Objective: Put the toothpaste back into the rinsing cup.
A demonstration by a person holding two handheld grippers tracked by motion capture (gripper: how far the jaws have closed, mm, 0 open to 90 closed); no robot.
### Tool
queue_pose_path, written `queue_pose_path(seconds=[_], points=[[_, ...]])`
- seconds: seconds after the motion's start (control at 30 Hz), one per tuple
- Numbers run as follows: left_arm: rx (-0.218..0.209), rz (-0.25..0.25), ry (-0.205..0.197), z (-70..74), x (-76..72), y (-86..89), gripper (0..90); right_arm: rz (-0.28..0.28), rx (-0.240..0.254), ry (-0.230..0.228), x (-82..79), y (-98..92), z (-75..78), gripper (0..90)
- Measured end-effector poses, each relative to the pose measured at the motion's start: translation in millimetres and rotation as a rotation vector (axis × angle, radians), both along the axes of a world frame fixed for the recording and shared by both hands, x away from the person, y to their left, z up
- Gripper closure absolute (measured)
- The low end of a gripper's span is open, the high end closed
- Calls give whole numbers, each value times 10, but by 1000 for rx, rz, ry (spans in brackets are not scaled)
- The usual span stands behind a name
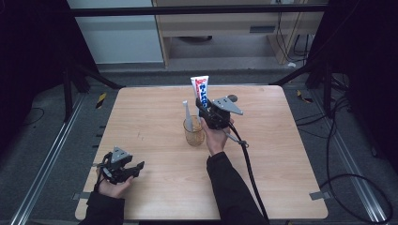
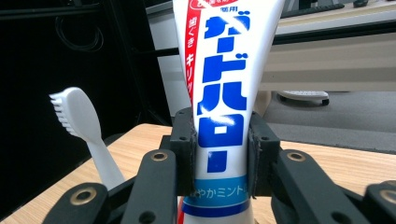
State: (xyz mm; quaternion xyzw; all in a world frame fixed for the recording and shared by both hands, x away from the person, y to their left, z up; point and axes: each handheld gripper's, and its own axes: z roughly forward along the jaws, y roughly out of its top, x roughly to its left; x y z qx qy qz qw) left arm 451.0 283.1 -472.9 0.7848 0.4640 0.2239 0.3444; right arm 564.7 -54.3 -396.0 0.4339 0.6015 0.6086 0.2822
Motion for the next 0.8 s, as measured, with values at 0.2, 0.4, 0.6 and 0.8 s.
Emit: queue_pose_path(seconds=[0.2, 0.4, 0.6, 0.8], points=[[-3, 1, 1, -1, -1, 4, 418, 1, -6, 10, 51, 62, -62, 692], [-3, 1, 2, -2, 0, 6, 418, 1, -19, 21, 85, 95, -121, 692], [0, -1, 3, -2, -1, 6, 418, 1, -30, 35, 110, 125, -193, 691], [0, -1, 4, -4, 1, 7, 418, -2, -41, 50, 135, 154, -250, 689]])
